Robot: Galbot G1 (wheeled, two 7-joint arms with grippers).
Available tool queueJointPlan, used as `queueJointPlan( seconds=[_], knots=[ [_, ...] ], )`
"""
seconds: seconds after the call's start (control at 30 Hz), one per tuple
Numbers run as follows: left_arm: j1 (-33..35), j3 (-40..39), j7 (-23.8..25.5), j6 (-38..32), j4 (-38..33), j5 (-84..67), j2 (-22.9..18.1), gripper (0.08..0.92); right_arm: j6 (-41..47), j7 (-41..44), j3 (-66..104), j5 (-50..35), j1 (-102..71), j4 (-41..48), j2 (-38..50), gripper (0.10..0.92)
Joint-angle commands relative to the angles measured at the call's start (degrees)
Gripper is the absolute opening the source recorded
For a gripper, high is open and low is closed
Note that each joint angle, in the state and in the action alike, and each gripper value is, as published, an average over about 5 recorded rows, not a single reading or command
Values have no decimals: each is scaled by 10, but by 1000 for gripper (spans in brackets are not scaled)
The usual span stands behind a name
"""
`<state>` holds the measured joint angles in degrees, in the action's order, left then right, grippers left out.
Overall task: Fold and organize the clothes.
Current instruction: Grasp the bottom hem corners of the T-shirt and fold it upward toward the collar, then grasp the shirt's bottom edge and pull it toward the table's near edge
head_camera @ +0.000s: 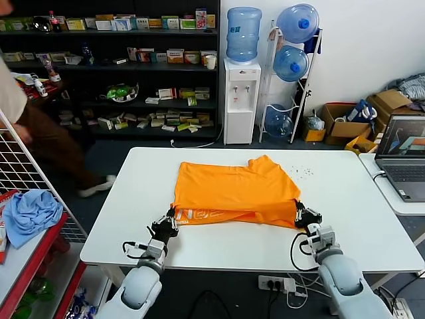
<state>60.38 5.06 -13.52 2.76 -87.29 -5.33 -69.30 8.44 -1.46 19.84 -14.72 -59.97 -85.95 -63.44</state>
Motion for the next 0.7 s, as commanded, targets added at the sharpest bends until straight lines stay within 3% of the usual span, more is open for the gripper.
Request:
queueJointPlan(
  seconds=[0.03, 0.17, 0.47, 0.7],
  knots=[
    [-68, -27, 5, -9, 56, 1, -1, 94, 14, 1, -31, -17, 72, 66, -3, 140],
    [-55, -29, 1, -11, 45, -12, 5, 142, 36, 7, -34, -25, 65, 59, 1, 228],
    [26, -25, -18, 24, -39, -145, 42, 400, 94, 14, -4, -56, -34, -50, 44, 488],
    [29, -22, -25, 42, -48, -188, 44, 600, 106, 13, 23, -58, -74, -76, 57, 696]
  ],
)
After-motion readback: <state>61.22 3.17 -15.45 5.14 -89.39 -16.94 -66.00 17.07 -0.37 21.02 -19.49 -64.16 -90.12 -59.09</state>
